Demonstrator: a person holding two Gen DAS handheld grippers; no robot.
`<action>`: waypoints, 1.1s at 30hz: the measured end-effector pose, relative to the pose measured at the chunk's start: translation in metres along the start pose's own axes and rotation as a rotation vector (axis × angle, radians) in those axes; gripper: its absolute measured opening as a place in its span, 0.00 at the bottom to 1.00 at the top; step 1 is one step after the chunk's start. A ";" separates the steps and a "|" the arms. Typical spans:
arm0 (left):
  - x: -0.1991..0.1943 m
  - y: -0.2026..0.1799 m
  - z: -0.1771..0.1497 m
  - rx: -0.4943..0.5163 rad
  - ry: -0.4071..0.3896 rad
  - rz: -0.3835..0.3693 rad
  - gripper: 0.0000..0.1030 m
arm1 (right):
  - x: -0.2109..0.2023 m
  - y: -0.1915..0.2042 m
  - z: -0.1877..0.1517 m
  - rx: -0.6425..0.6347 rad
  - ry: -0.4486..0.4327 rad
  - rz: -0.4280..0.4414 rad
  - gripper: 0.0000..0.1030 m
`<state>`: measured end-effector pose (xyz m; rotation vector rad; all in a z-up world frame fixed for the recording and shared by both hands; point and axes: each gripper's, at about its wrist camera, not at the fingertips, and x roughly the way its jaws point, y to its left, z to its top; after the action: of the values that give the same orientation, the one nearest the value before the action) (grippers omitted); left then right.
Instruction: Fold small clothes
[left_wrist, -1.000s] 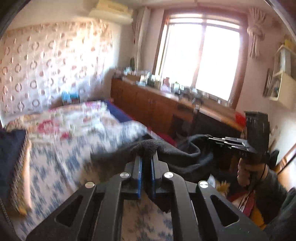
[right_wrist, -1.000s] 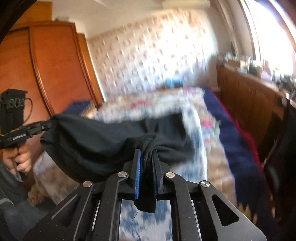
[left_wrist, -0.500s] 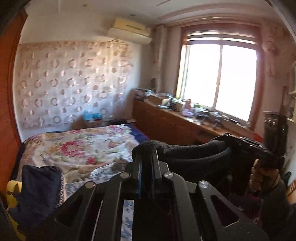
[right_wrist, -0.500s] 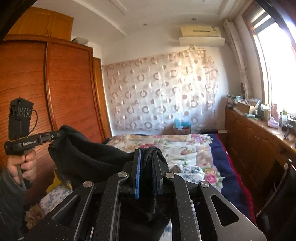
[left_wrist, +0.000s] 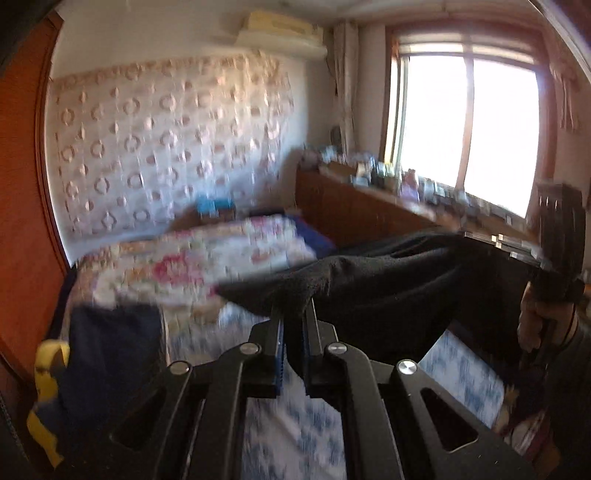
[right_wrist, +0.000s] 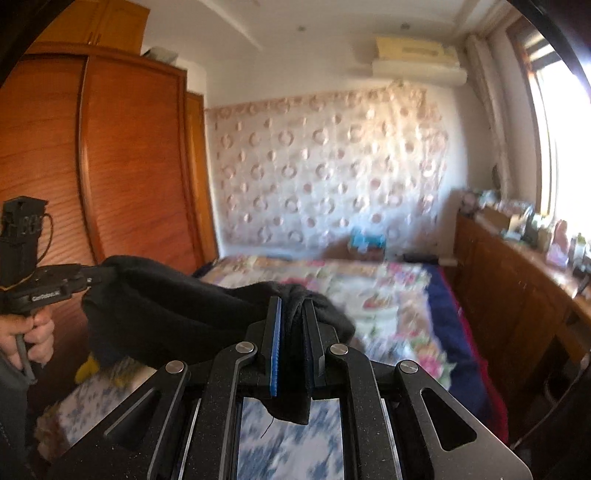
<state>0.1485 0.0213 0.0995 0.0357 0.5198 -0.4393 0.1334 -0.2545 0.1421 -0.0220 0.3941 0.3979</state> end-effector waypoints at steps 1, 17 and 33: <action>0.003 -0.003 -0.022 0.008 0.030 -0.002 0.05 | 0.000 0.004 -0.021 -0.004 0.031 0.014 0.07; 0.001 -0.043 -0.175 -0.021 0.238 -0.017 0.06 | -0.013 0.030 -0.180 0.051 0.298 0.102 0.07; -0.002 -0.027 -0.206 -0.091 0.286 -0.023 0.26 | -0.013 0.020 -0.233 0.103 0.384 0.056 0.07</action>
<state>0.0384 0.0269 -0.0768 0.0045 0.8221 -0.4349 0.0290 -0.2629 -0.0670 0.0140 0.7950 0.4288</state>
